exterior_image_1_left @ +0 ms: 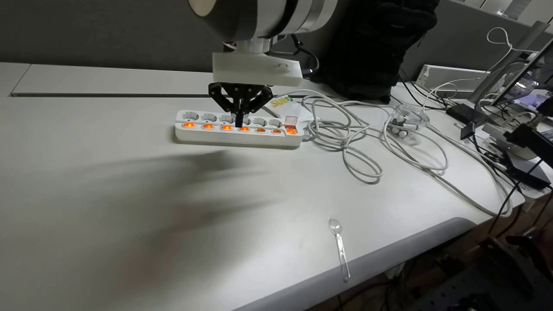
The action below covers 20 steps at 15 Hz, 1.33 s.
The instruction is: Switch off the third switch from the left
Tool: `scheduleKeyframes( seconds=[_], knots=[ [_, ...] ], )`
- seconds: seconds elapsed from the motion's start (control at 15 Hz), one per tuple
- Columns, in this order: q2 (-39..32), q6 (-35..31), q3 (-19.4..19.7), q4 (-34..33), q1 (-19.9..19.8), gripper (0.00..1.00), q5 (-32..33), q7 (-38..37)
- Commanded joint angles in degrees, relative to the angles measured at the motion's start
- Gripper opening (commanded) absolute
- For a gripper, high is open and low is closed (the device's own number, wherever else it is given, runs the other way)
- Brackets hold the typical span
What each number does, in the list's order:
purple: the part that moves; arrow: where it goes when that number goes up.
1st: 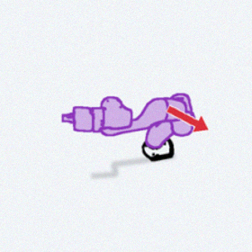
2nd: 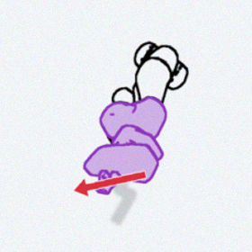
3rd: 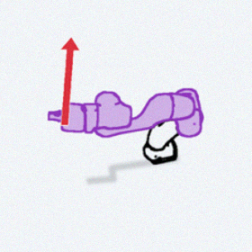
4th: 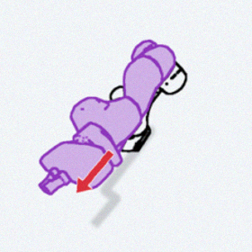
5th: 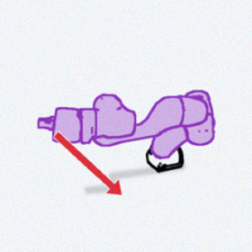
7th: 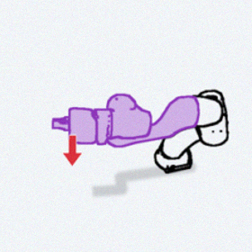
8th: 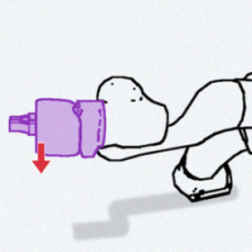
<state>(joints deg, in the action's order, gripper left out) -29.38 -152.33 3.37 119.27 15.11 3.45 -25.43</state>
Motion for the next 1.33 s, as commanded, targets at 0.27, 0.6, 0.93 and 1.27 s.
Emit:
scheduleKeyframes(
  seconds=[0.27,0.6,0.93,1.27],
  knots=[
    [-0.78,0.38,-0.23,-0.73,-0.34,0.00,-0.64,0.28],
    [-2.45,0.19,0.28,-1.64,0.27,0.00,-0.06,-0.12],
    [-3.68,-1.18,1.03,-2.61,0.96,0.00,0.32,-0.91],
    [-4.65,-1.28,1.82,-4.57,1.51,0.00,0.23,-1.57]
  ],
)
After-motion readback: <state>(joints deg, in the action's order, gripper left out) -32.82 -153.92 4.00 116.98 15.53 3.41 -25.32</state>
